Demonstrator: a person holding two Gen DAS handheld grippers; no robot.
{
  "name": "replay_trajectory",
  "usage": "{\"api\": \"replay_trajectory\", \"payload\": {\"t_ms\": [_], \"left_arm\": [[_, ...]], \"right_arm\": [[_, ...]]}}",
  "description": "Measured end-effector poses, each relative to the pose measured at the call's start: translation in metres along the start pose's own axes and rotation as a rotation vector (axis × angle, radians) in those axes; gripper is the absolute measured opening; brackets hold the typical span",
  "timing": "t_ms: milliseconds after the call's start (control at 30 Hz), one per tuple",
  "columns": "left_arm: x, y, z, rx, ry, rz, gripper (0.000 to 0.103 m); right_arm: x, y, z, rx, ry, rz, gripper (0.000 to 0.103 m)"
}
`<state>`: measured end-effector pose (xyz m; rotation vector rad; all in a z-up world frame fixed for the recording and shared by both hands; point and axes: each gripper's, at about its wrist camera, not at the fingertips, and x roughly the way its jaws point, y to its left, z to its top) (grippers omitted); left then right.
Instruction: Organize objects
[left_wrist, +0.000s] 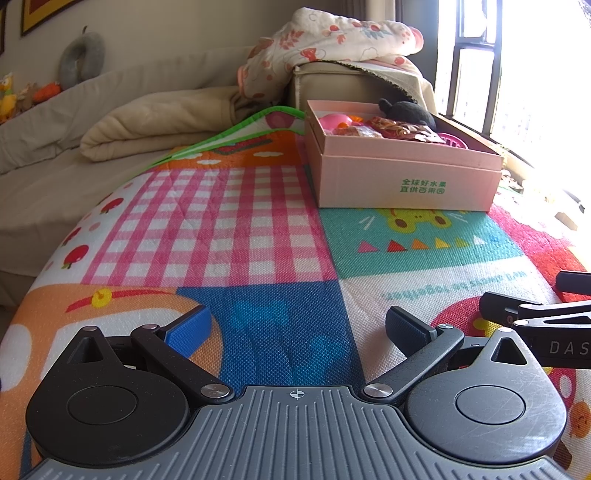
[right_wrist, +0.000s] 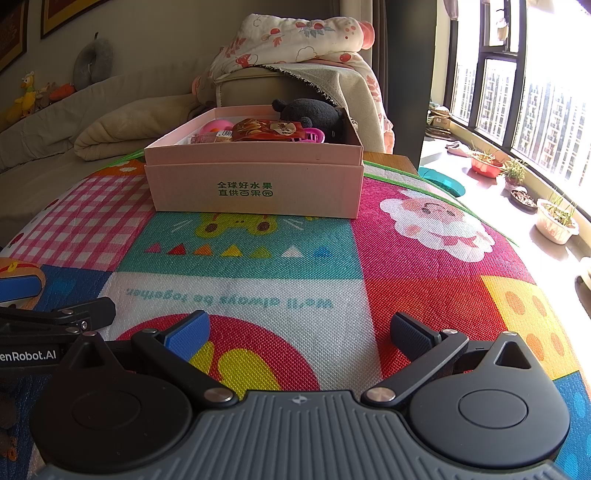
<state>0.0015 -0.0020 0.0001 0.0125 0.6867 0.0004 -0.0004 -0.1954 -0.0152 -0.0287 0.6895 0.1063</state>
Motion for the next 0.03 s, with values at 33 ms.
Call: {"api": "replay_trajectory", "payload": {"t_ms": [33], "left_arm": [[0.0, 0.0, 0.0, 0.0, 0.0, 0.0, 0.103]], "right_arm": [[-0.0001, 0.0, -0.0001, 0.0, 0.0, 0.0, 0.103]]}}
